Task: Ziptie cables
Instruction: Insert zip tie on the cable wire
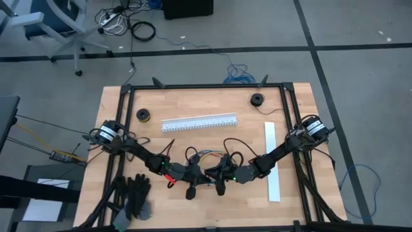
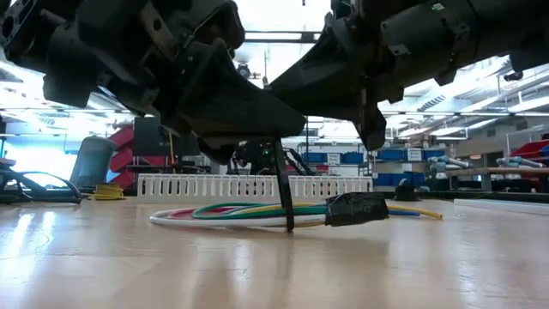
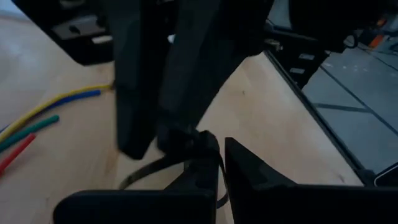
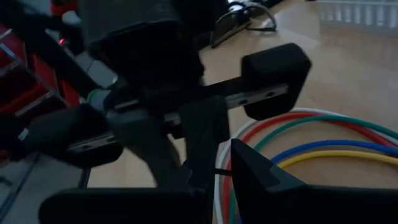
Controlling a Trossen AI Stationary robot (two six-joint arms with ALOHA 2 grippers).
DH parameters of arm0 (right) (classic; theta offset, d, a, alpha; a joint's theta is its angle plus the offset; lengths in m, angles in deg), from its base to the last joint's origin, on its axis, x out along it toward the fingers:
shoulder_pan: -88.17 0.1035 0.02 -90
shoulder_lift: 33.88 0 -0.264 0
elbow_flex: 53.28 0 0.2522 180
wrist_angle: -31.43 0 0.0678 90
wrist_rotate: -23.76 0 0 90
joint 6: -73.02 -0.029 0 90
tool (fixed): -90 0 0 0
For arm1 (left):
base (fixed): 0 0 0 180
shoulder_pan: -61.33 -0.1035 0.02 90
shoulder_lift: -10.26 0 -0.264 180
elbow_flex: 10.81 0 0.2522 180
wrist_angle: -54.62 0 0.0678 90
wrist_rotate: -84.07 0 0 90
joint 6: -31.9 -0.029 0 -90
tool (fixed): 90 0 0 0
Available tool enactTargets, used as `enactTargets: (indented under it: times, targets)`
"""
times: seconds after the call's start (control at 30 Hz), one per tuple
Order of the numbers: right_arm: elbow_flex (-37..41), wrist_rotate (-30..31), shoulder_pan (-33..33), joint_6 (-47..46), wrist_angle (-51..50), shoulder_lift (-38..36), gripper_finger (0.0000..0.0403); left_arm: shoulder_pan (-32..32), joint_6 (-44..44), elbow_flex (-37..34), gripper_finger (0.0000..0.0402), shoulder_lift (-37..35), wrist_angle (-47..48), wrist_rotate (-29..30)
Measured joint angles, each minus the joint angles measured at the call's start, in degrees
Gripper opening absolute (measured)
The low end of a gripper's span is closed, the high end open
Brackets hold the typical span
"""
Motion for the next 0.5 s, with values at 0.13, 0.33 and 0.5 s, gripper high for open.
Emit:
enactTargets:
  times: [0.13,0.33,0.5]
  targets:
    - [0.00,-0.38,-0.03,2.03,0.28,0.00,0.0037,-0.33,0.00,0.00,0.0000,0.00,0.01,-0.95]
    - [0.00,2.01,-0.15,2.24,0.22,0.00,0.0034,-0.70,0.00,0.00,0.0000,0.00,0.43,-1.16]
    - [0.00,7.70,0.81,3.17,0.59,0.00,0.0034,-0.70,0.01,0.00,0.0000,0.00,0.45,-1.16]
